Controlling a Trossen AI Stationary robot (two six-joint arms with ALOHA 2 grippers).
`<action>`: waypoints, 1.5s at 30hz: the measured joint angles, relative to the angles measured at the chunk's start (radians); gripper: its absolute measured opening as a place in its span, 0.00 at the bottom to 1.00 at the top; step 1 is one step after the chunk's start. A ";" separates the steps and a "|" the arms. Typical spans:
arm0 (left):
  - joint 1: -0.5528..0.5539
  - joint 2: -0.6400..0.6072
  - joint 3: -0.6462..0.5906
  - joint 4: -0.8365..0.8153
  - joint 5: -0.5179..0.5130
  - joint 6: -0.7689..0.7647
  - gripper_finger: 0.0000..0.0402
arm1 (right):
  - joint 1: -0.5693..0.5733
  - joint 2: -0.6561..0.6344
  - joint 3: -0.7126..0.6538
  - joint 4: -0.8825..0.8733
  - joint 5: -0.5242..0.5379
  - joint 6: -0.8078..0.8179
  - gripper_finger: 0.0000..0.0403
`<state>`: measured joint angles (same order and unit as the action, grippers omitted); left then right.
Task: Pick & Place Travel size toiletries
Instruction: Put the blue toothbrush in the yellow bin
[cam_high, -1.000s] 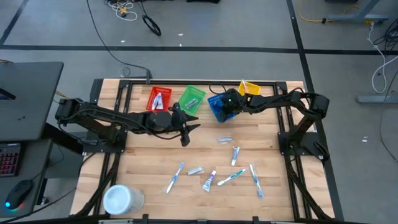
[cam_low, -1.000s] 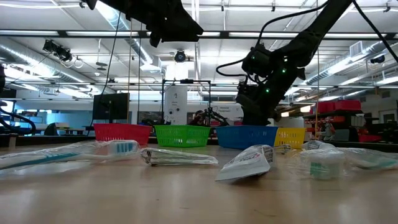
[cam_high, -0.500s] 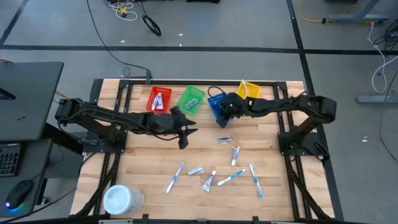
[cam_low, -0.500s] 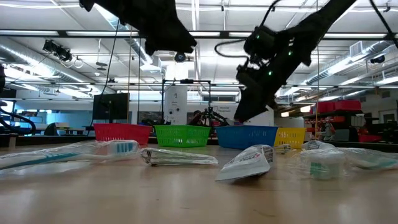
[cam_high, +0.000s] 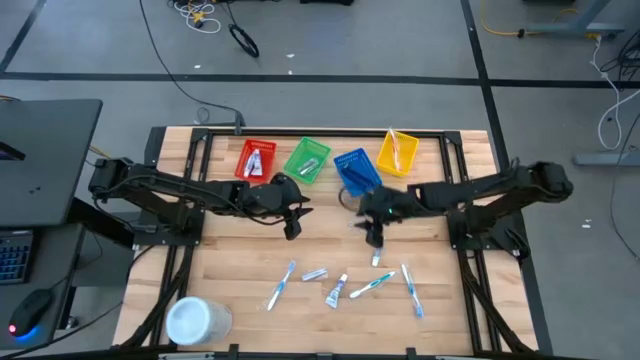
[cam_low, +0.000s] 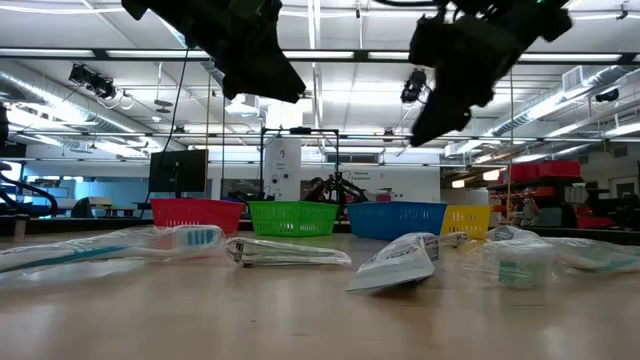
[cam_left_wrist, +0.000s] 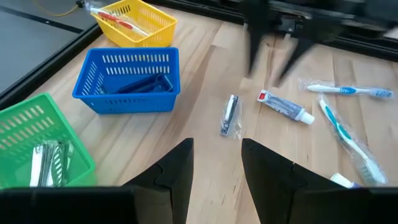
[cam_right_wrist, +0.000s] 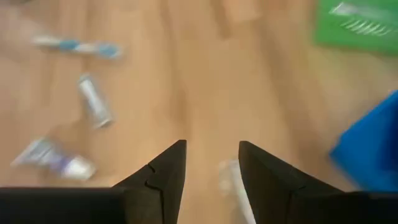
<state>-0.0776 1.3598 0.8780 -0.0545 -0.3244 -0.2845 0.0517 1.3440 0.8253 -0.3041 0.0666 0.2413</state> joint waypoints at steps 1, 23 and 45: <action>0.000 0.000 0.000 0.000 0.000 0.000 0.36 | 0.025 -0.005 0.000 -0.022 0.000 0.022 0.39; 0.000 0.000 0.000 0.004 0.007 -0.019 0.36 | 0.469 -0.005 0.000 -0.458 -0.212 1.186 0.39; 0.000 0.000 0.000 0.004 0.012 -0.026 0.36 | 0.573 0.205 0.000 -0.470 -0.218 1.400 0.39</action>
<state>-0.0776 1.3602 0.8780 -0.0509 -0.3120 -0.3107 0.6248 1.5493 0.8253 -0.7739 -0.1514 1.6415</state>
